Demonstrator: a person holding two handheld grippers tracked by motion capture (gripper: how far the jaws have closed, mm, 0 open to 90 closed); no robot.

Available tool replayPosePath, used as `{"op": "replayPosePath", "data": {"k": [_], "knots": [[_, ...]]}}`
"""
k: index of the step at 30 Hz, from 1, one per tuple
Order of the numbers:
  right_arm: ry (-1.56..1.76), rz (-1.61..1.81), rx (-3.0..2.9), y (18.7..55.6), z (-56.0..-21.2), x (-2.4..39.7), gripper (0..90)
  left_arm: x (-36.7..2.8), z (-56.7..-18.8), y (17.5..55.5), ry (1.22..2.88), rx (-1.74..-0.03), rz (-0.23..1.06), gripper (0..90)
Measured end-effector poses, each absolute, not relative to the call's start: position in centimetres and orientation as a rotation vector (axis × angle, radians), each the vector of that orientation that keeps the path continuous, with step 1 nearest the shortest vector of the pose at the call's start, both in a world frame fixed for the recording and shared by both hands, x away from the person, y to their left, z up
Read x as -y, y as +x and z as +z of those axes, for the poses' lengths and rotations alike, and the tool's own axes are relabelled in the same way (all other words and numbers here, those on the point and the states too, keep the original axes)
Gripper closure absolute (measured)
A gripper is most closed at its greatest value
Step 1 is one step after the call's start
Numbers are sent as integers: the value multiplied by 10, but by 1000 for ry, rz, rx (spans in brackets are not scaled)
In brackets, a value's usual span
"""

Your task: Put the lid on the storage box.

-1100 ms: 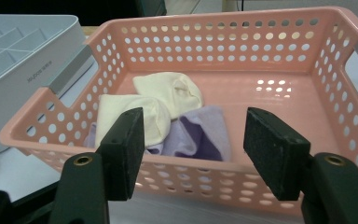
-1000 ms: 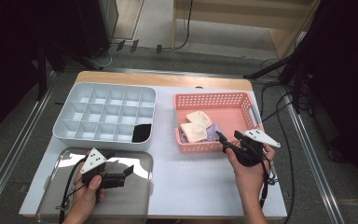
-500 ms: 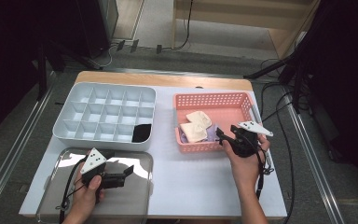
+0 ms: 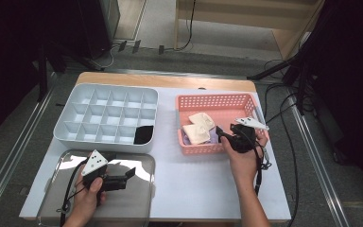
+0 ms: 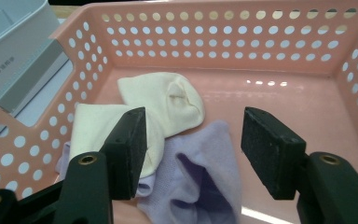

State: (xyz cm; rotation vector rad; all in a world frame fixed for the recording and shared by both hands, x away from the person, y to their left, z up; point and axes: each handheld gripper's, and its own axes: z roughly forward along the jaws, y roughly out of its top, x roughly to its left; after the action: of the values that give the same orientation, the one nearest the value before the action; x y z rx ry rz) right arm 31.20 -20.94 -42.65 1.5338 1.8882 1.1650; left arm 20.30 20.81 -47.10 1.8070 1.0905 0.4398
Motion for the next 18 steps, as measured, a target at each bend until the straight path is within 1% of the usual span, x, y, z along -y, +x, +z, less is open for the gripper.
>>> {"op": "replayPosePath", "data": {"k": [11,18], "knots": [[1538,1122,-1909,320,-433,203,409,-208,-471,203,1808,-1087,437,68],[1547,1096,-1917,323,-431,202,410,-208,-471,203,1808,-1088,439,72]]}}
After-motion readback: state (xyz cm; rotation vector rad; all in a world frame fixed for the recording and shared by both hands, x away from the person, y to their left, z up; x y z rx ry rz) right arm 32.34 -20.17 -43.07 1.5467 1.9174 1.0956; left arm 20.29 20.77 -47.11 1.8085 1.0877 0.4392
